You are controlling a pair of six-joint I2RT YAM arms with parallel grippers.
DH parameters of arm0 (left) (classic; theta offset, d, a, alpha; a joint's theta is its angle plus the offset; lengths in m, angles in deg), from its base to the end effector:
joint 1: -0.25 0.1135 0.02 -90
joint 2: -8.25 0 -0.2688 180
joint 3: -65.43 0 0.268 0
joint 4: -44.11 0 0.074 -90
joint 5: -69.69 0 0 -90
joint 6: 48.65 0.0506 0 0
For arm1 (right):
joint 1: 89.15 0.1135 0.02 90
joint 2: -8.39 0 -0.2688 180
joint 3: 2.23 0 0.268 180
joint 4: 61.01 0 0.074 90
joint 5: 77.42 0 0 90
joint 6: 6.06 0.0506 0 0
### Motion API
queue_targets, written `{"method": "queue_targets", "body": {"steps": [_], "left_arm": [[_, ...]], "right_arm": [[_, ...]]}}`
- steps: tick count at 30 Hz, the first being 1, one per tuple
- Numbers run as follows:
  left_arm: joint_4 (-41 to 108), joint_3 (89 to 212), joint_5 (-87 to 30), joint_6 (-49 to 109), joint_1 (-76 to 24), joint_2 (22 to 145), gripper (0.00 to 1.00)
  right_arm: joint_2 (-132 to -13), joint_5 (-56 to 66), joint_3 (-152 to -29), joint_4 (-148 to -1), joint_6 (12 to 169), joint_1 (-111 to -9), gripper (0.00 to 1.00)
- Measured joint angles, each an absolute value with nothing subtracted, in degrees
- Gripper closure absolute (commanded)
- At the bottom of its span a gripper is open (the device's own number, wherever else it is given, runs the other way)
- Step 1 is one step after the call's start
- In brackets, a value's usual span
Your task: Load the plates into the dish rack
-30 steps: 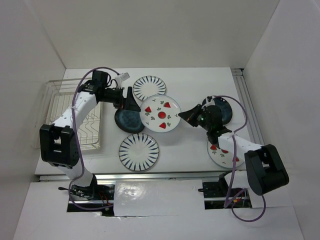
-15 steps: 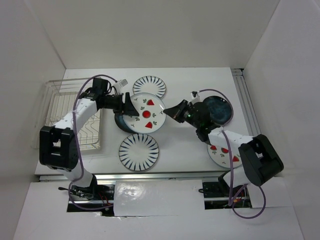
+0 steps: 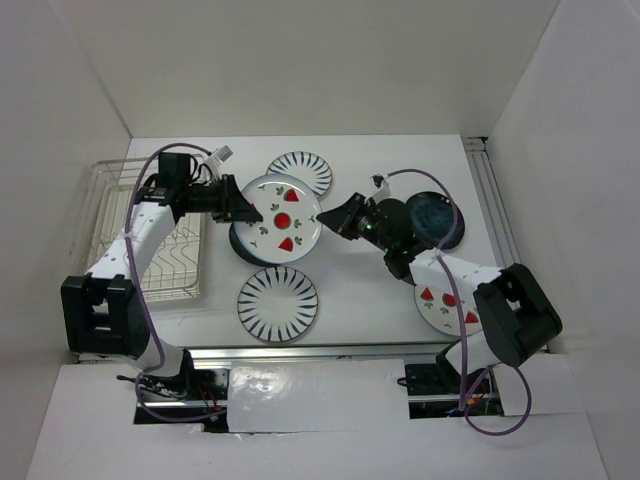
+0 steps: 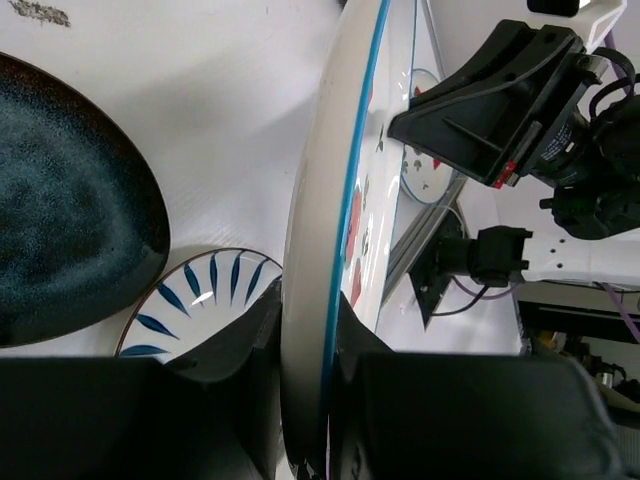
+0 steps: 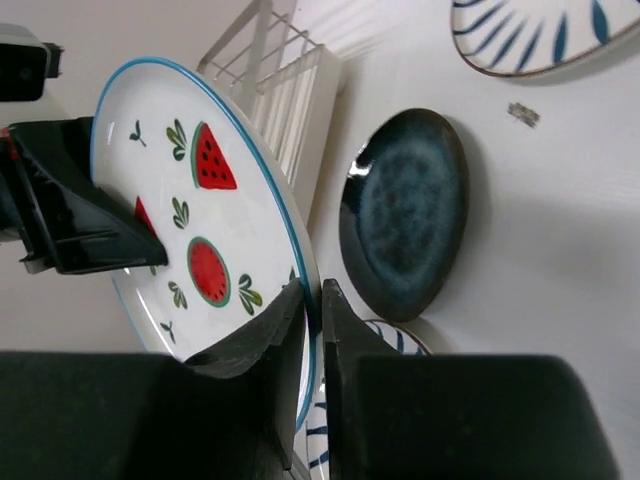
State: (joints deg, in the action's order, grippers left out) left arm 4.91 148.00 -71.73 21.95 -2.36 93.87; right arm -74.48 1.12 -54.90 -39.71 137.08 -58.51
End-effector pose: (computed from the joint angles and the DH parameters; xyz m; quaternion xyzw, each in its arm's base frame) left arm 0.3431 -0.0552 0.2963 0.0534 0.8407 -0.4590 0.2822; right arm 0.2877 0.1821 0.2263 0.0838 0.7542 0.4884 0.4309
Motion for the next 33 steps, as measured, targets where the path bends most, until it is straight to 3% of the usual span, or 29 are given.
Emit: {"method": "queue_targets", "body": {"steps": [1,4,8,18,28,33], "left_arm": [[4.65,148.00,-72.45,21.93,-1.59,93.61,1.00],[3.73,148.22,-71.14,23.24,1.51,92.21,1.00],[0.21,152.04,-69.17,25.62,9.47,91.69,1.00],[-14.80,170.71,-64.93,43.15,37.49,90.40,1.00],[-23.42,174.34,-61.94,63.68,57.55,90.75,1.00],[-22.54,172.52,-61.67,69.99,60.20,89.57,1.00]], "right_arm": [[-74.48,0.90,-55.66,-40.17,136.86,-58.21,0.53],[-74.17,0.22,-58.99,-42.42,135.88,-58.01,0.22],[-69.26,1.82,-61.06,-49.79,130.88,-58.03,0.01],[-49.63,8.09,-55.82,-63.62,121.08,-58.05,0.01],[-51.97,7.65,-53.94,-68.63,117.72,-57.75,0.01],[-55.29,7.28,-53.72,-68.32,117.43,-56.00,0.01]]}}
